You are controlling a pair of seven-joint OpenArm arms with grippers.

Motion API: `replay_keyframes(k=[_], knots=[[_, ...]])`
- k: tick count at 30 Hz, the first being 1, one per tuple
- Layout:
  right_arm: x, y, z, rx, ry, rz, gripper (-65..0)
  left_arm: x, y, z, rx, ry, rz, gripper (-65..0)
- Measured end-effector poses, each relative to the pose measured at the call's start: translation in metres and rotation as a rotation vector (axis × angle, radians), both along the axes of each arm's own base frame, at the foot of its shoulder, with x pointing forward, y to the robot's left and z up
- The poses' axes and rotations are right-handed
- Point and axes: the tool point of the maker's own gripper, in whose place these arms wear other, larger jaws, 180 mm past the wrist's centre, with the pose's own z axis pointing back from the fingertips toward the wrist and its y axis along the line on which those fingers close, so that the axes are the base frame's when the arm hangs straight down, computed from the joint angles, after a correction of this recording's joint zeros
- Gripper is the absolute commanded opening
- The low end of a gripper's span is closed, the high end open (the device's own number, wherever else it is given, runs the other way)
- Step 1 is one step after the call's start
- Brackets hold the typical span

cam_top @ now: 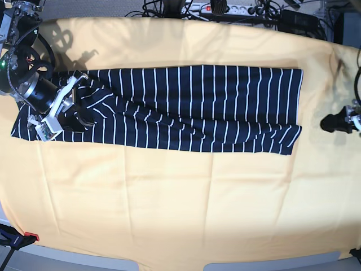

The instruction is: Fold the T-shirt properly

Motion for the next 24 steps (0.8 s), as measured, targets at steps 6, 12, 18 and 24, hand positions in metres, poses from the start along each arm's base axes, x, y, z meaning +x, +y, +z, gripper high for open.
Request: replay_keyframes(k=[6,12,18,24], knots=[[0.0,0.0,0.0,0.0,0.0,0.0,-46.4,0.001,-0.035,-0.034,-0.047,0.043,-0.006,-31.6],[0.001,0.0,0.001,-0.001,-0.002,0.0,-46.4,0.008,-0.068,-0.048,-0.142,0.017,0.011,-31.6],[0.001,0.0,0.001,0.0,-0.002,0.0,-46.4,0.01,-0.099,-0.056,-0.224,0.008,0.003,-31.6],[0.001,0.0,0.001,0.0,-0.002,0.0,-46.4,0.008,-0.118,-0.059,-0.26,0.006,-0.041,-31.7]])
